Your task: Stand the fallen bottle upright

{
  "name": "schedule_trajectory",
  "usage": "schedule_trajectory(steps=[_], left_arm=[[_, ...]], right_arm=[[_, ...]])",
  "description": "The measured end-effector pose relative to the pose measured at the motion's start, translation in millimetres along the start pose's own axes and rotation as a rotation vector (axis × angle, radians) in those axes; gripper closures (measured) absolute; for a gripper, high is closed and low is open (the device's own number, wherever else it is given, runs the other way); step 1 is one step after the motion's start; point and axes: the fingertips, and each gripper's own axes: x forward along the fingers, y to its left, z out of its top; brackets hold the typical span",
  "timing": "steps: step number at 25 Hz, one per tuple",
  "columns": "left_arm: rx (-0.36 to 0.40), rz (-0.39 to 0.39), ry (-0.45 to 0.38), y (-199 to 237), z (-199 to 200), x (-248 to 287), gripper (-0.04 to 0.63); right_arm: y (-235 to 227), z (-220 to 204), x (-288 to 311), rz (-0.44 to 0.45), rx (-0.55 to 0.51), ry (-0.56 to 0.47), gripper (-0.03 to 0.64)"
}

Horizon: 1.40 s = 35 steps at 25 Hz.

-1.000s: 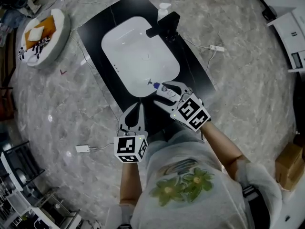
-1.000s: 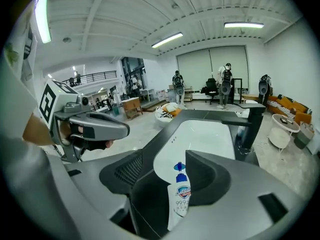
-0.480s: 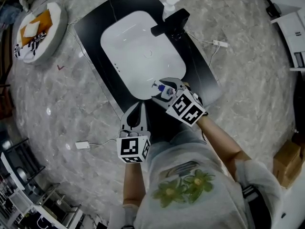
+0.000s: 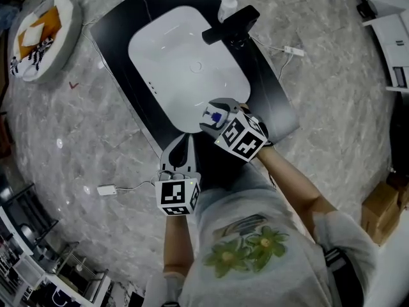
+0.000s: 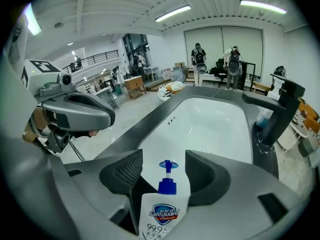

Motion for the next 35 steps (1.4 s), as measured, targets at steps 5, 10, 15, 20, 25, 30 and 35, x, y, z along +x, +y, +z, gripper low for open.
schedule_trajectory(steps=[5,10,15,20,25,30,35], left_arm=[[-0.012,-0.010,0.016,4,-9,10,0.578],[-0.013,-0.012,0.023,9,-12,17,0.578],[-0.024,-0.012,0.033,12,-15,20,0.578],[-0.030,-0.003,0.032,16,-19,20,0.578],[-0.043,-0.004,0.035,15,-18,17,0.578],[-0.038,0.010,0.034,16,-21,14,0.578],[-0.042,0.019,0.032,13,-20,11,0.578]], right_arm=[[-5,-6,16,-0.003,-0.021,0.038,0.374],[-8,-10,27,-0.003,-0.050,0.080,0.374],[-8,-20,39,0.016,-0.072,0.142,0.374],[-10,-25,48,0.022,-0.067,0.180,0.374],[-10,-29,51,0.026,-0.060,0.225,0.376],[-13,-30,51,0.013,-0.073,0.239,0.436],[-11,-31,51,0.021,-0.100,0.252,0.442]])
